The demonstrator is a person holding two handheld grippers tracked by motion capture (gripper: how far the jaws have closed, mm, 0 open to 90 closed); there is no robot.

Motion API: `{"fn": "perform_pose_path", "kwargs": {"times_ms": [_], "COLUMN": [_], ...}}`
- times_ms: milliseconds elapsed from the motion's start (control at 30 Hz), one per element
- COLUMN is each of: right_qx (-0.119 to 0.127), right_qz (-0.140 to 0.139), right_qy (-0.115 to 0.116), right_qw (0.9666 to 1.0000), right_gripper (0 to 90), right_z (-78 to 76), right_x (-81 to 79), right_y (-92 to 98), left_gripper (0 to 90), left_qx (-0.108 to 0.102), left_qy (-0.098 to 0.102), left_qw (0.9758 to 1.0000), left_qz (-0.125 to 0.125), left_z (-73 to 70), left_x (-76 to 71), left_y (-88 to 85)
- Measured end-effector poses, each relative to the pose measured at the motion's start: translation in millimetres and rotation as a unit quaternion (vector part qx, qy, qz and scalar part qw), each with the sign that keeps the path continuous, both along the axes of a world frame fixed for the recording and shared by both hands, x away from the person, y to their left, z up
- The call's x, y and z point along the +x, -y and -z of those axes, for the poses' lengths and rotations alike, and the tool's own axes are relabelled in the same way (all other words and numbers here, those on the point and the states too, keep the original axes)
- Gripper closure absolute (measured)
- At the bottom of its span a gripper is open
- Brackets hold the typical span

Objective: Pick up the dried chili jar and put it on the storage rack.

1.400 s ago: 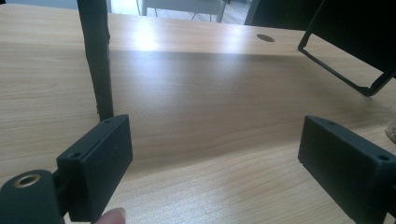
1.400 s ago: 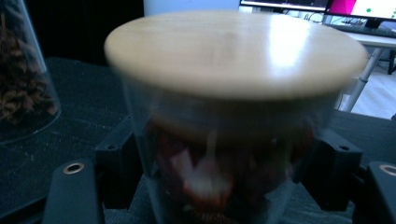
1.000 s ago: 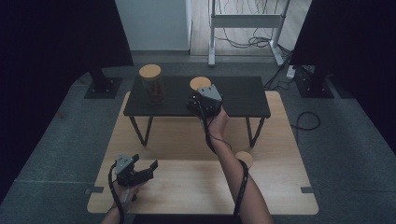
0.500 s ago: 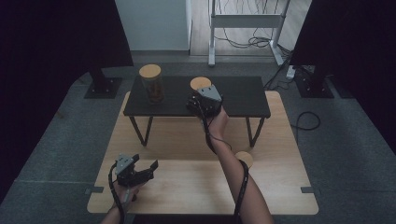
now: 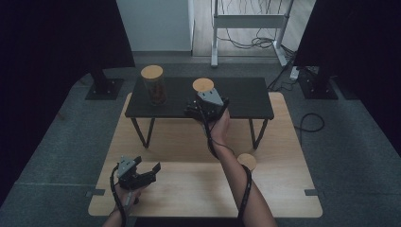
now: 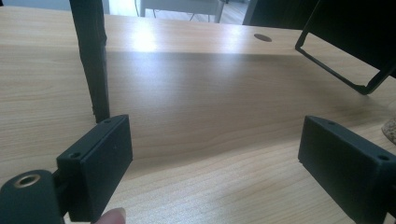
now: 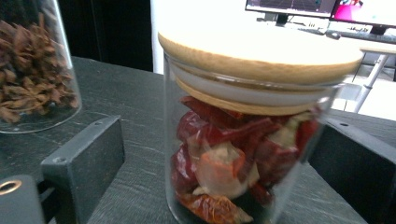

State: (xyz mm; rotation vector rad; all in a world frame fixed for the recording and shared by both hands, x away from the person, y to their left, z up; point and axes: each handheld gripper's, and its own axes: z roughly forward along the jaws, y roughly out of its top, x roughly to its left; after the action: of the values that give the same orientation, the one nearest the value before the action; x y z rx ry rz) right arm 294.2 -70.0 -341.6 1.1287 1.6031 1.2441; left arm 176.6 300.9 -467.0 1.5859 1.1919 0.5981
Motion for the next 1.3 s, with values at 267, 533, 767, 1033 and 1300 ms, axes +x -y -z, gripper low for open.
{"fn": "perform_pose_path", "kwargs": {"times_ms": [267,533,767,1033,1300], "right_qx": [0.006,0.021,0.032,0.044,0.067], "right_qz": [-0.005,-0.003,-0.007,-0.007,-0.006], "right_qy": [0.003,0.0,0.009,0.01,0.012], "right_qw": [1.0,0.9998,0.9994,0.9989,0.9977], "right_gripper": [3.0,2.7,2.8,2.8,2.9], "right_z": [2.3,8.4,8.8,13.3,27.7], "right_x": [-13.7,-26.2,-41.8,-54.6,-71.0], "right_y": [9.4,18.3,25.5,33.0,47.1], "left_gripper": [9.5,9.5,9.5,9.5,9.5], "left_qx": [0.002,0.002,0.006,0.011,0.016], "left_qy": [0.003,0.007,0.007,0.007,0.003], "left_qw": [1.0,1.0,1.0,0.9999,0.9999], "left_qz": [0.001,0.001,0.0,-0.001,0.0], "left_z": [-1.0,-1.7,-1.1,-0.8,0.6], "left_x": [-1.4,-1.5,-1.5,-3.0,-1.7], "left_y": [1.5,-0.1,-0.1,1.7,2.9]}}
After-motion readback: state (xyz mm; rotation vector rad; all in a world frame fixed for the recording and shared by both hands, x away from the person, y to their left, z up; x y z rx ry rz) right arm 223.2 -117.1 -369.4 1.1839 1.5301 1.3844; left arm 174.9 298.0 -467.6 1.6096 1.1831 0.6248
